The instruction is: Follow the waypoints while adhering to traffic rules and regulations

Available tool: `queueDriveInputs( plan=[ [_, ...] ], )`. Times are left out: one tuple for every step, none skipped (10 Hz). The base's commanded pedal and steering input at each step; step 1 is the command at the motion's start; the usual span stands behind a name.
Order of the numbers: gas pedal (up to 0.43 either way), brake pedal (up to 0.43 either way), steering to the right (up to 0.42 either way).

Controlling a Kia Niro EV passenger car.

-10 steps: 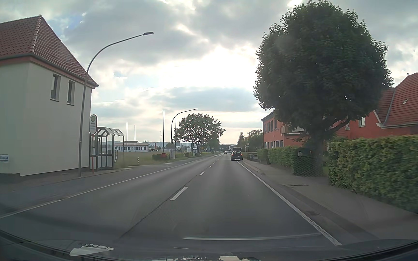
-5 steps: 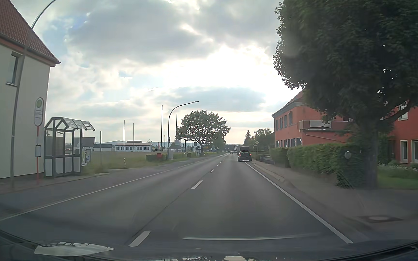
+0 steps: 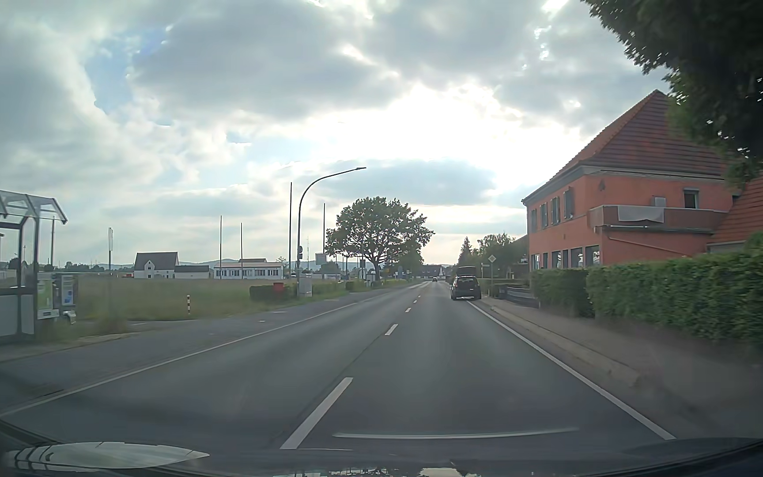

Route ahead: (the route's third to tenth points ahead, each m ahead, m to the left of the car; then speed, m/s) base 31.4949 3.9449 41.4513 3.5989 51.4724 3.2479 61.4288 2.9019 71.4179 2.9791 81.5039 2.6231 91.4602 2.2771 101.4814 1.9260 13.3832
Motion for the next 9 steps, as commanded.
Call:
queueDriveInputs(
  plan=[
    [0.059, 0.000, -0.015],
    [0.059, 0.000, -0.015],
    [0.059, 0.000, -0.015],
    [0.059, 0.000, -0.014],
    [0.059, 0.000, -0.012],
    [0.059, 0.000, -0.008],
    [0.059, 0.000, -0.006],
    [0.059, 0.000, -0.004],
    [0.067, 0.000, -0.004]
  ],
)
